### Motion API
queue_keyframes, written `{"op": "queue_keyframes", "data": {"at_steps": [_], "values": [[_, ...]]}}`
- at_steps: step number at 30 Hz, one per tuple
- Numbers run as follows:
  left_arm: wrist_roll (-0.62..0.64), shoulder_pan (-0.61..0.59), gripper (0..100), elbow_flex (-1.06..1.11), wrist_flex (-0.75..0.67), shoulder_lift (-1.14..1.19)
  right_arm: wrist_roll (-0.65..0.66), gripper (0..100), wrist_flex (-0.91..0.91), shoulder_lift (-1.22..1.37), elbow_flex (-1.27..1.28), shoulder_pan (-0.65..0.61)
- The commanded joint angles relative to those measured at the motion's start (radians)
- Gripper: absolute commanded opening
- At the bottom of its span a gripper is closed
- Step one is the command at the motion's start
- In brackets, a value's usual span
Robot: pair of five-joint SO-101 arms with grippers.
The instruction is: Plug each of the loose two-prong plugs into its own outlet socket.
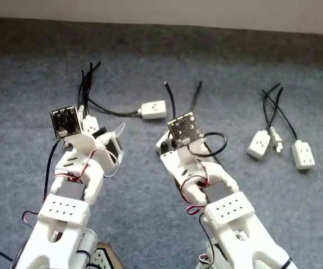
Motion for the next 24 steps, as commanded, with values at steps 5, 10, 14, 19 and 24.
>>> {"op": "queue_keyframes", "data": {"at_steps": [5, 10, 14, 19, 24], "values": [[-0.011, -0.002, 21, -0.004, -0.020, -0.002, -0.005, 0.8, -0.136, 0.018, -0.007, 0.015], [-0.011, 0.008, 21, -0.004, -0.020, -0.002, 0.003, 0.8, -0.183, 0.048, 0.001, 0.016], [-0.012, 0.027, 21, -0.002, -0.020, 0.001, 0.006, 0.8, -0.214, 0.159, -0.008, 0.018], [-0.012, 0.027, 21, -0.002, -0.020, 0.001, 0.091, 0.8, -0.211, 0.203, -0.012, 0.015], [-0.012, 0.028, 21, -0.002, -0.020, 0.001, 0.098, 0.8, -0.208, 0.213, -0.041, 0.013]]}}
